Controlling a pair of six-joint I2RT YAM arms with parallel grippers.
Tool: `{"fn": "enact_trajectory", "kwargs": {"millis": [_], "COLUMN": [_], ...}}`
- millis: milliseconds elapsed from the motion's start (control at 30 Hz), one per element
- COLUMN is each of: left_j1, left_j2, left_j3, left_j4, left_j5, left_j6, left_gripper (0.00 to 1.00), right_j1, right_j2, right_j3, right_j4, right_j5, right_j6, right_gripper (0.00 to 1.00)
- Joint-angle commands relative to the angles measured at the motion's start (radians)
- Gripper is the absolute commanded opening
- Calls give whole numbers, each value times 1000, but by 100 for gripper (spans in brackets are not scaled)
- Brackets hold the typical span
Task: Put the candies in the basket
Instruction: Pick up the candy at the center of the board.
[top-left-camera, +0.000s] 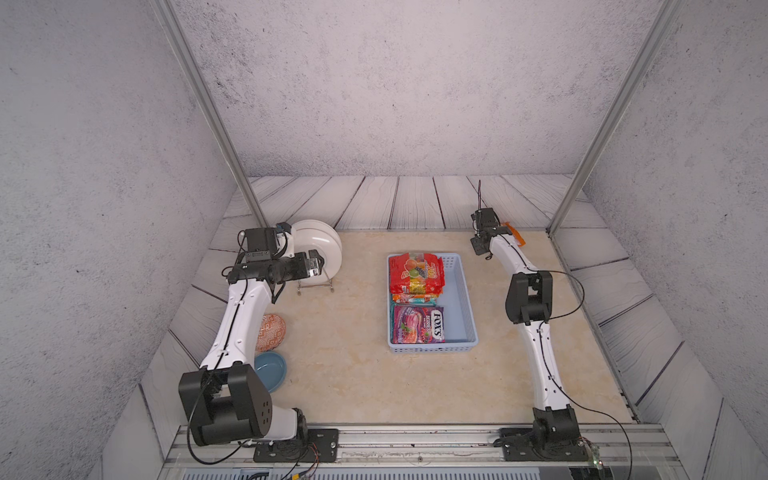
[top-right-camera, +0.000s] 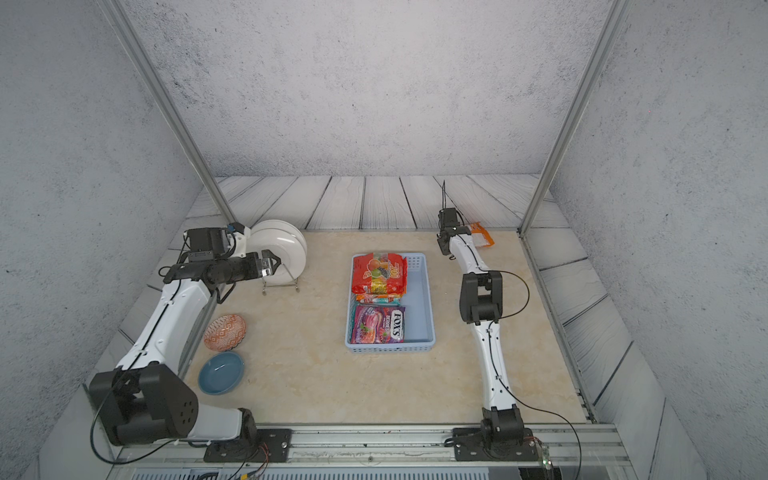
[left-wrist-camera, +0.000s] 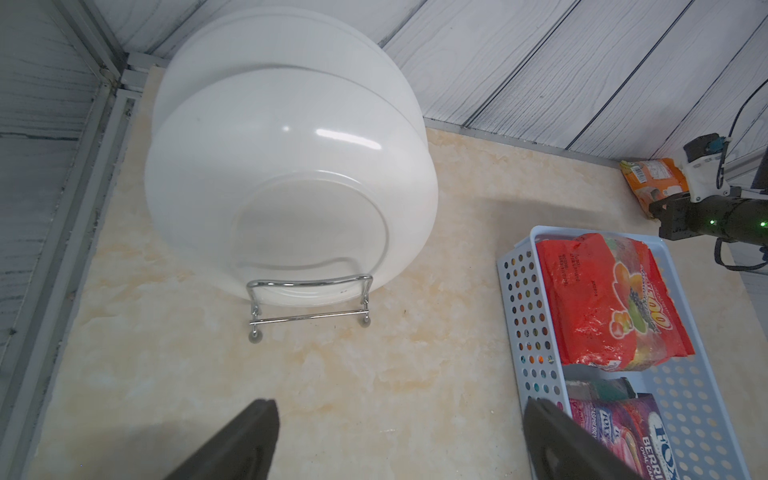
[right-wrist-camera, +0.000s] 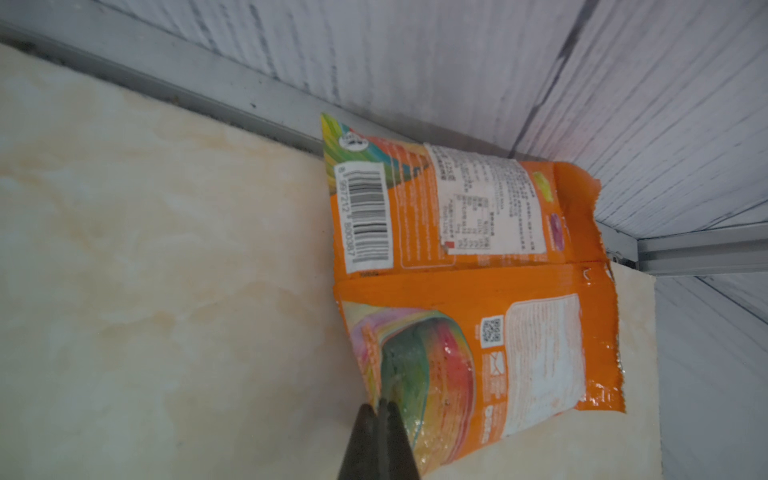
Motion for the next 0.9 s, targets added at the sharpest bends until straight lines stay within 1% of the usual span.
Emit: {"fn": "enact_trajectory", "kwargs": {"millis": [0,133,267,367,533,700,867], "left_j1": [10,10,10,9,-11,-89,-145], "left_j2": [5,0,-28,-61,-123,-179,-222], "left_j3": [38,47,25,13,8,16,11], "left_j4": [-2,0,16,23,21,-12,-17], "left_j5": [1,14,25,24,16,-17,-25], "left_j6": [-5,-17,-21,-19,-7,36,48], "left_gripper": [98,98,98,98,98,98,98], "right_j1": [-22,-70,-76,-75,-68,-57,-52], "right_j2": [0,-51,-137,-218,-411,-653,-848], "right_j3": [-38,-74,-138,-193,-359,-587,-748], "right_j4": [-8,-41,-44,-49,-20,28,-9], "right_j5": [-38,-123,-154,-182,-195,-184,-267], "right_j6": [34,165,200,253,349,419,482], "right_gripper": [0,0,0,0,0,0,0]}}
